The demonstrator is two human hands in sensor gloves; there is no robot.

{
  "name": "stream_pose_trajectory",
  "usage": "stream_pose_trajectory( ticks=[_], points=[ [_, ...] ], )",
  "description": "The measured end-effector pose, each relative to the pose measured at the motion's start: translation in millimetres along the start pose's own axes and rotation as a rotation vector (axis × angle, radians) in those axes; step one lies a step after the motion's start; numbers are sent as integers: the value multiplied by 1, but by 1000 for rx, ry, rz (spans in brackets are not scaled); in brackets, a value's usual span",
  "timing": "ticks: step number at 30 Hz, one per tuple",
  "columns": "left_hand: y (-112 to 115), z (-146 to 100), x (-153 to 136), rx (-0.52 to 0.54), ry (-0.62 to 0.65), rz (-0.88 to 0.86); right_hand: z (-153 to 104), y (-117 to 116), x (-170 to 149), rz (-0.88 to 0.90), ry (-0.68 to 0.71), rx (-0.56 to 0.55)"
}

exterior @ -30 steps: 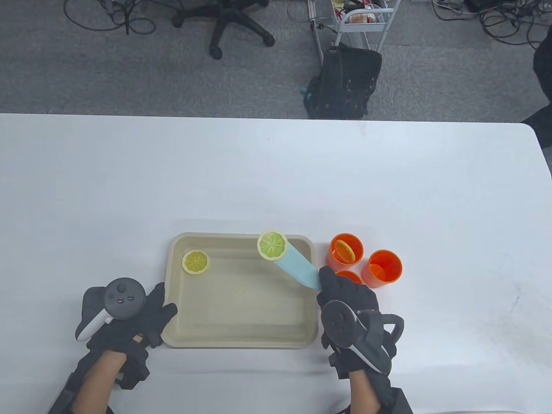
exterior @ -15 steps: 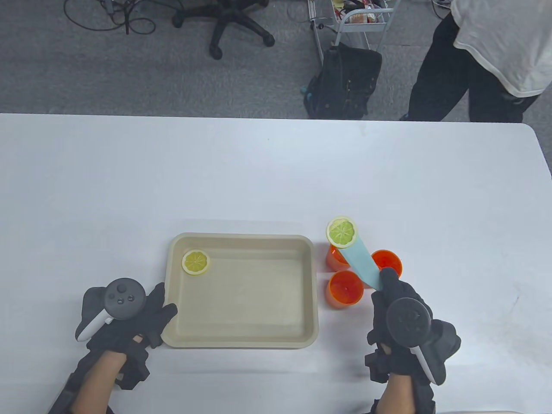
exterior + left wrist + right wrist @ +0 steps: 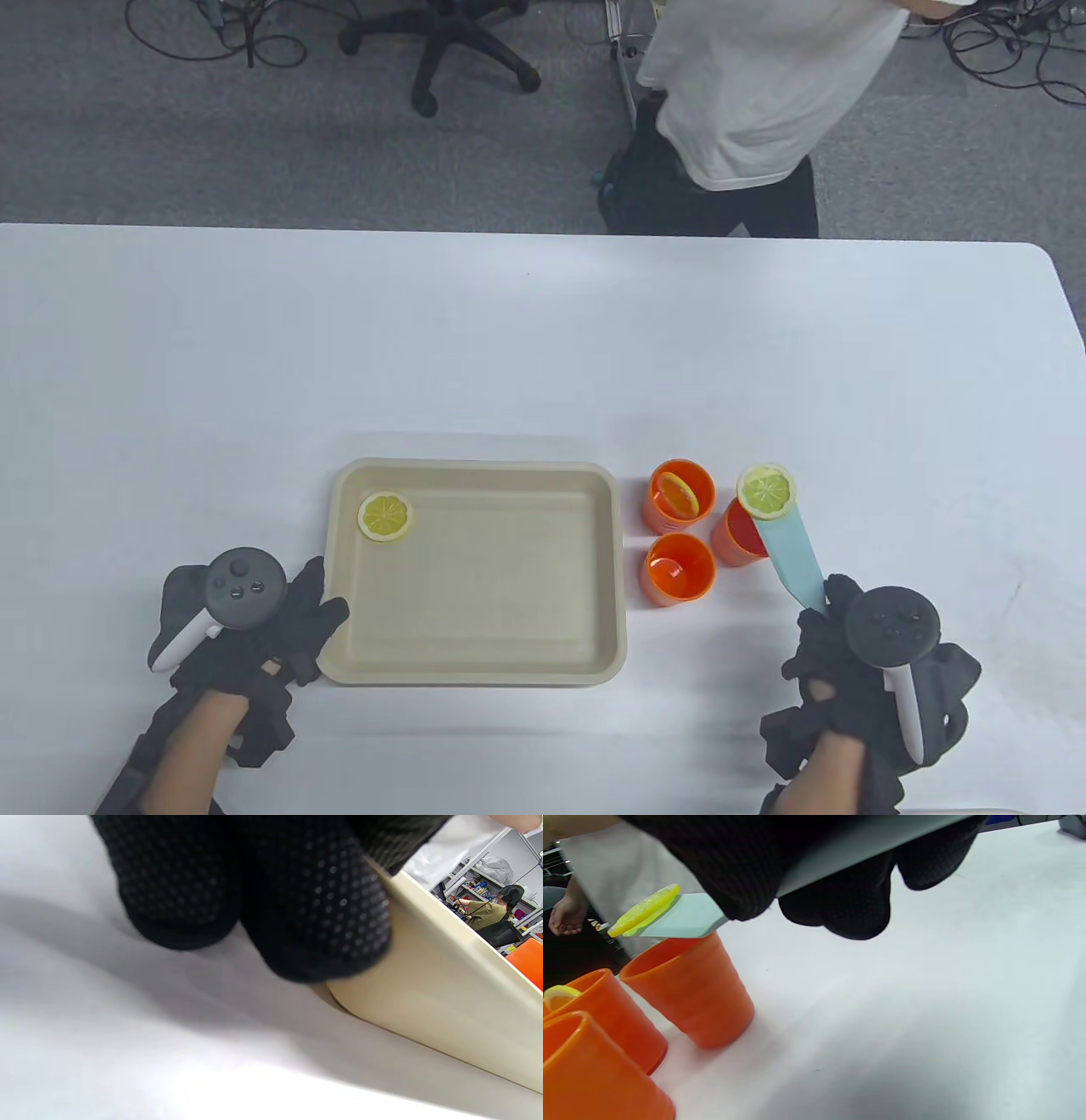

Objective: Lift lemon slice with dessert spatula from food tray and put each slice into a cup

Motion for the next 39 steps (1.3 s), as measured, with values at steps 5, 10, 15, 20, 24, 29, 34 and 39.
stream_pose_trajectory(
  ticks=[5, 10, 15, 20, 24, 29, 34, 39],
  points=[
    [0, 0, 0, 0, -1, -4, -1, 3, -8, 49, -38, -7],
    [0, 0, 0, 0, -1, -4, -1, 3, -10, 61, -53, -1],
    [0, 0, 0, 0, -1, -4, -2, 4, -11, 70, -74, -12],
    [0, 0, 0, 0, -1, -6, -2, 4, -10, 62, -81, -12],
    [0, 0, 0, -1, -1, -6, -3, 4, -10, 60, -89, -22],
    [0, 0, 0, -1, -1, -6, -4, 5, -9, 67, -89, -54],
    [0, 0, 0, -2, -1, -2, -8, 8, -2, 72, -48, -88],
    [1, 0, 0, -2, -2, -2, -13, 5, 20, 113, 118, -80]
  ],
)
Point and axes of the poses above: the tracker on the back of each hand, its own x axis roughly to the thumb side, its own z axis roughly from the wrist to the fingertips, y = z × x, the point moved 1 cm from there along z, roughly from the wrist to the fingertips, and after that the axes turned 9 degrees about y, right-handed, at the moved point
